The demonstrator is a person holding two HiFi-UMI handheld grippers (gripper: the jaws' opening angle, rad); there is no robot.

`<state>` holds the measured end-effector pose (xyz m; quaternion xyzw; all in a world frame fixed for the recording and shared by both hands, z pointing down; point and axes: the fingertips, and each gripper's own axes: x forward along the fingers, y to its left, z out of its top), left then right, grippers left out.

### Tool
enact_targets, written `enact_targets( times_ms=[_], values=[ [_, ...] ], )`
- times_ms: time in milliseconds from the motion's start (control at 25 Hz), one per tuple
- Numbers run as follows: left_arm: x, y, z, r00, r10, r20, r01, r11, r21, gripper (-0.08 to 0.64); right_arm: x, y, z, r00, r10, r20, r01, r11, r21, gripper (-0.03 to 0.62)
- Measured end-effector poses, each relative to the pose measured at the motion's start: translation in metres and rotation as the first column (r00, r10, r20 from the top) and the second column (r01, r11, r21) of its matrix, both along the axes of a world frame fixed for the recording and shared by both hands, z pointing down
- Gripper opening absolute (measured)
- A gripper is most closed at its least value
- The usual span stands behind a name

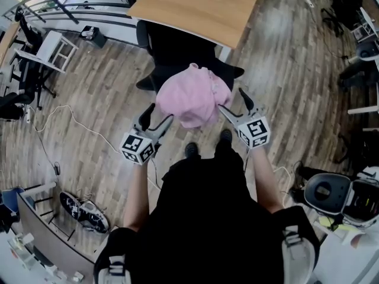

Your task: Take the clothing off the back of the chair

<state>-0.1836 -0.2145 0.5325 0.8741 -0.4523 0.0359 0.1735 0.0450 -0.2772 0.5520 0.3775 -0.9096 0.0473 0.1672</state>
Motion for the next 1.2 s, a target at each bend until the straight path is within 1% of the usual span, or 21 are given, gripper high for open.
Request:
enact_targets(
  times_ms=[280, 360, 520, 680, 840, 1040, 1200],
  values=[
    [0.001, -0.007, 0.013, 0.999, -0.001, 0.037, 0.002, 1.000, -0.027, 0.365, -0.012, 0.007, 0.012, 0.999, -0.026, -0.019, 0.025, 0.997, -0.070, 0.390],
    [0.004, -0.009, 0.017, 0.998, 0.014, 0.053, -0.012, 0.999, -0.037, 0.385, -0.015, 0.008, 0.015, 0.999, -0.041, -0.029, 0.039, 0.997, -0.069, 0.390],
    [0.008, -0.011, 0.023, 0.997, 0.038, 0.069, -0.034, 0.998, -0.062, 0.393, -0.018, 0.007, 0.015, 0.999, -0.039, -0.027, 0.037, 0.996, -0.075, 0.388],
    [0.012, -0.011, 0.021, 0.998, 0.046, 0.048, -0.043, 0.997, -0.058, 0.393, -0.016, 0.010, 0.015, 0.999, -0.020, -0.027, 0.018, 0.996, -0.092, 0.379],
    [0.019, -0.011, 0.021, 0.997, 0.072, 0.039, -0.070, 0.996, -0.058, 0.393, -0.018, 0.006, 0.015, 1.000, -0.022, -0.014, 0.021, 0.998, -0.060, 0.369],
    [0.023, -0.005, 0.024, 0.996, 0.090, 0.024, -0.088, 0.994, -0.061, 0.393, -0.018, 0.012, 0.017, 1.000, -0.010, 0.010, 0.011, 0.999, -0.046, 0.344],
    [0.021, -0.004, 0.023, 0.996, 0.084, -0.007, -0.084, 0.995, -0.061, 0.393, -0.022, 0.018, 0.018, 1.000, -0.010, 0.013, 0.011, 0.997, -0.075, 0.321]
  ],
)
